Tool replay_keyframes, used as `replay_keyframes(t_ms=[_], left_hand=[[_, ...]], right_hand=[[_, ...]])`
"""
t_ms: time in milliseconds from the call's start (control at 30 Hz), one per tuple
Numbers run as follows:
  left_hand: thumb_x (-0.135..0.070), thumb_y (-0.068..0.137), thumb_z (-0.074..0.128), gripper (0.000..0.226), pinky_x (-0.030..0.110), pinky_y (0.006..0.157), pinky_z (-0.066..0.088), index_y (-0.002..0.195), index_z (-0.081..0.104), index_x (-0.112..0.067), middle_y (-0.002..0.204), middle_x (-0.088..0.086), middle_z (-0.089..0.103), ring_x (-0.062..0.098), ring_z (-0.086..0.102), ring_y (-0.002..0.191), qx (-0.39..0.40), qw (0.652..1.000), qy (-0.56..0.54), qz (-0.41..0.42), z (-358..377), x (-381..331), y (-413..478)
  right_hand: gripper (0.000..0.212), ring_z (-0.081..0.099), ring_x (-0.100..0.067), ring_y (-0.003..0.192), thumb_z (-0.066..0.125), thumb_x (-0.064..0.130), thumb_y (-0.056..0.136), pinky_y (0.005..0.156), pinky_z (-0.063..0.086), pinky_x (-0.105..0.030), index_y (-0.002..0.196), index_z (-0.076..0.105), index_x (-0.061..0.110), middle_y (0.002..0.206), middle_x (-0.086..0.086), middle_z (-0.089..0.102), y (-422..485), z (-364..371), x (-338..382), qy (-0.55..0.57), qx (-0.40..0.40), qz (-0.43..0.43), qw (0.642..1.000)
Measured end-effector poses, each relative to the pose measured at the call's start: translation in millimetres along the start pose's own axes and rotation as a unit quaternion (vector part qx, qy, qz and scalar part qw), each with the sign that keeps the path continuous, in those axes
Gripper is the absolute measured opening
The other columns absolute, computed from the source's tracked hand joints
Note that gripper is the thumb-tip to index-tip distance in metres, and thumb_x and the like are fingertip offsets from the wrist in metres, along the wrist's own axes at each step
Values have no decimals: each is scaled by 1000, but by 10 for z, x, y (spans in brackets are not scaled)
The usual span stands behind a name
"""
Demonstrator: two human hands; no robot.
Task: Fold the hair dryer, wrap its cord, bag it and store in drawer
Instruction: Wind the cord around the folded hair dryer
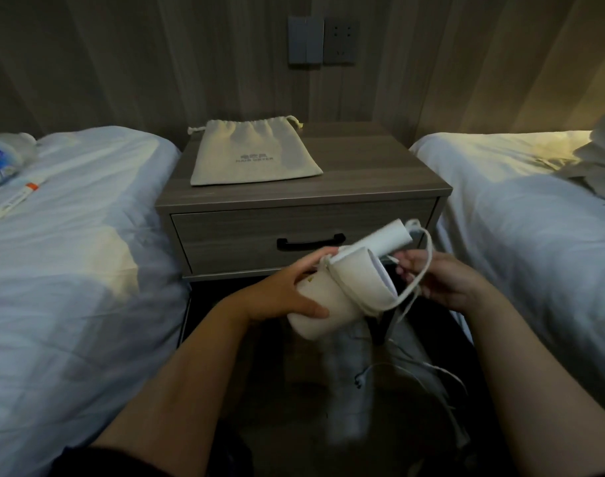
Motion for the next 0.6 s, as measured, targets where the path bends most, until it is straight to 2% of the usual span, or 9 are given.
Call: replay_keyframes(t_ms=[33, 100, 167, 267, 367, 433, 500, 567, 600], left_hand=[[-29, 52, 74, 85, 21, 89, 48, 124, 35, -51, 133, -17, 43, 3, 50, 116, -20, 999, -43, 0, -16, -8, 13], [-28, 49, 74, 87, 24, 84, 51, 126, 38, -46, 132, -9, 48, 12, 54, 113, -66, 991, -113, -8, -68, 23, 40], [-28, 48, 75, 94, 30, 83, 52, 132, 36, -42, 135, 3, 49, 23, 55, 114, -100, 982, -160, -24, -110, 71, 61], [-31, 47, 76, 100, 37, 82, 51, 137, 33, -40, 137, 9, 49, 29, 55, 114, -132, 971, -197, -40, -144, 113, 73], [-36, 46, 75, 99, 39, 79, 52, 136, 34, -43, 134, 6, 50, 30, 55, 114, -156, 963, -212, -50, -154, 102, 68], [-35, 48, 76, 96, 40, 78, 54, 134, 35, -45, 131, 3, 50, 29, 55, 113, -170, 960, -214, -54, -146, 78, 67], [-25, 57, 79, 91, 36, 77, 54, 134, 35, -43, 132, 1, 49, 24, 57, 110, -196, 959, -202, -45, -149, 52, 62], [-14, 68, 79, 89, 34, 80, 54, 137, 31, -41, 129, -3, 48, 18, 57, 107, -221, 960, -166, -34, -141, 24, 53], [-11, 70, 78, 89, 34, 83, 54, 138, 29, -41, 125, -5, 48, 17, 57, 107, -230, 963, -140, -28, -132, 12, 51]], right_hand=[[15, 61, -7, 45, 65, 3, 65, 43, 50, -15, 77, 73, 6, 57, -4, 67, 11, 48, -28, -8, 12, 4, 1000], [14, 54, -6, 38, 55, 0, 80, 38, 45, -14, 86, 68, 4, 53, -6, 63, 43, 136, -59, -26, 19, -6, 999], [18, 48, -7, 36, 48, -1, 90, 36, 38, -14, 82, 63, 5, 54, -8, 57, 65, 218, -66, -52, 18, -28, 998], [21, 46, -8, 38, 45, -5, 91, 38, 36, -16, 82, 61, 5, 57, -8, 58, 29, 363, -69, -85, 35, -39, 995], [17, 49, -8, 44, 50, -4, 88, 42, 39, -17, 93, 62, 5, 68, -10, 61, -35, 442, -53, -68, 83, -15, 994], [19, 51, -8, 52, 66, 10, 79, 44, 41, -18, 97, 64, 7, 77, -9, 62, -100, 505, -45, -46, 145, 4, 988], [46, 51, -9, 57, 84, 32, 61, 46, 41, -19, 96, 64, 9, 80, -6, 63, -146, 571, -50, -29, 184, 13, 982], [64, 49, -9, 56, 87, 47, 49, 46, 40, -19, 93, 61, 10, 74, -3, 60, -149, 614, -72, -20, 174, 10, 984], [63, 49, -9, 55, 85, 50, 50, 45, 40, -19, 91, 60, 10, 71, -2, 57, -148, 627, -79, -18, 158, 7, 987]])
Point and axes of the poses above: each hand's wrist, its own y-axis towards the middle knuckle, its own z-axis out of the palm, x = y × z, the point moved 7 cm from there along y, towards the middle knuckle
